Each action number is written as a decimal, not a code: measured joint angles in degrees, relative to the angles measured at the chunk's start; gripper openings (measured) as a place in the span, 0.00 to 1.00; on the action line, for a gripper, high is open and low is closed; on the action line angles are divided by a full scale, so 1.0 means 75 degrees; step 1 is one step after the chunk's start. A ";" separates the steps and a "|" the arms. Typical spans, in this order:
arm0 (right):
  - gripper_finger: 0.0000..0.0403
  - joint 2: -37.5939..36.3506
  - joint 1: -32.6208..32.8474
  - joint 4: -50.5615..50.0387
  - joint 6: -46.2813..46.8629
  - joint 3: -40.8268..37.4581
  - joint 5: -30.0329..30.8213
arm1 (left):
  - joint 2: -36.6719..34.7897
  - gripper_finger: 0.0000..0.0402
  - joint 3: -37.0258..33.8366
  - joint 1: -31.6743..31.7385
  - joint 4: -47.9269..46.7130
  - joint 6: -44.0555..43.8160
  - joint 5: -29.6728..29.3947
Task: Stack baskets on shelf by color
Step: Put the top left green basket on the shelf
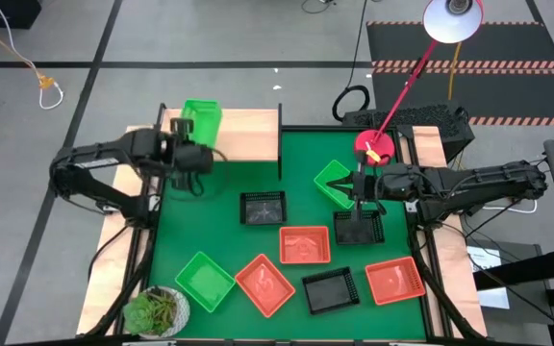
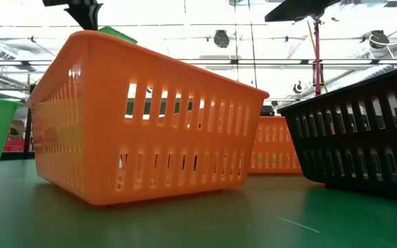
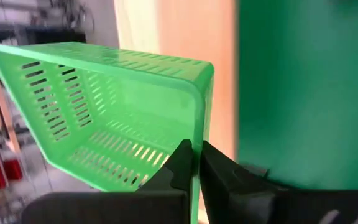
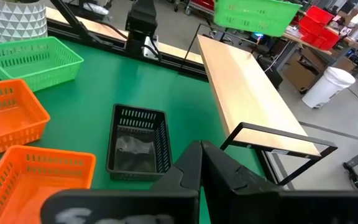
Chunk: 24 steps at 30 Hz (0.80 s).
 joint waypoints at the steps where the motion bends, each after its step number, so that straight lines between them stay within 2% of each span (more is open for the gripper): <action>1: 0.00 0.0000 0.0000 -0.0010 -0.0027 0.0000 0.0008 | -0.0024 0.04 0.0000 0.0198 0.0015 0.0038 0.0010; 6: 0.00 0.0000 0.0000 -0.0009 -0.0042 0.0000 0.0010 | -0.0172 0.02 0.0000 0.1098 0.0029 0.0183 0.0230; 10: 0.00 0.0000 0.0000 -0.0007 -0.0055 0.0000 0.0016 | -0.0209 0.04 0.0000 0.1543 0.0037 0.0364 0.0285; 13: 0.00 0.0000 0.0000 -0.0006 -0.0071 0.0000 0.0019 | -0.0218 0.02 0.0000 0.1866 0.0045 0.0376 0.0614; 19: 0.00 0.0000 0.0000 -0.0006 -0.0071 0.0000 0.0025 | -0.0230 0.04 0.0000 0.2208 0.0042 0.0302 0.0839; 24: 0.00 0.0000 0.0000 -0.0006 -0.0074 0.0000 0.0028 | -0.0227 0.02 -0.0003 0.2456 0.0047 0.0511 0.1090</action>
